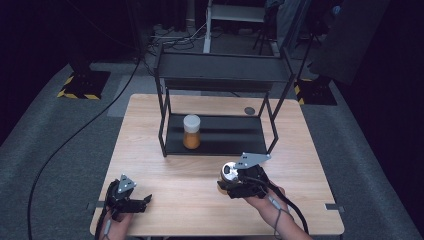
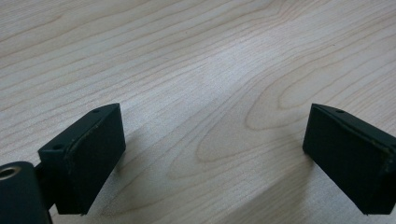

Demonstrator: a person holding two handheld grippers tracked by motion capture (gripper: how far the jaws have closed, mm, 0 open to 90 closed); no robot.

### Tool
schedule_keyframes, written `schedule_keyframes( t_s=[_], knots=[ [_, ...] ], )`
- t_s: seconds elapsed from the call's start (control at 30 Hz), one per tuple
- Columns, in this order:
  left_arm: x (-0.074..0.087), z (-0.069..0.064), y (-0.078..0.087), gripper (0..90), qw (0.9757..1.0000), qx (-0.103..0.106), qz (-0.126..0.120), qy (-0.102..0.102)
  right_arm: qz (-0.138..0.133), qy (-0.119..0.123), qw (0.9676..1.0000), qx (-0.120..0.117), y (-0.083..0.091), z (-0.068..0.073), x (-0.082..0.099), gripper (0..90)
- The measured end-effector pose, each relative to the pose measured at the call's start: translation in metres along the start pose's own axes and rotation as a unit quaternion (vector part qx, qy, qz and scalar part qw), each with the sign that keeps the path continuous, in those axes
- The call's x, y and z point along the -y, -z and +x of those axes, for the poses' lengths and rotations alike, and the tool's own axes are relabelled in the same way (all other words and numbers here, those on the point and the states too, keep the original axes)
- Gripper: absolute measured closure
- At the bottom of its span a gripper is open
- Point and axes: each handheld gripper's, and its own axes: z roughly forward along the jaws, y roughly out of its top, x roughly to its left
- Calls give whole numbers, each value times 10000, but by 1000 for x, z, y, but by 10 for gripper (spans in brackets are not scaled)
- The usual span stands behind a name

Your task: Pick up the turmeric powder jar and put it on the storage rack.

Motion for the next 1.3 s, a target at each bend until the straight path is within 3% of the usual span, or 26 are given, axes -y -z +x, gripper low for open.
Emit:
schedule_keyframes(
  t_s=[0.67, 1.3],
  knots=[
    [0, 0, 0, 59, 10000, -6, 0, 5, -6, -7, 9999, 137, 0, -19, -28, 315],
    [0, 0, 0, 58, 10000, -16, -4, 14, 1, -77, 9995, 304, -11, -42, -44, 316]
  ],
)
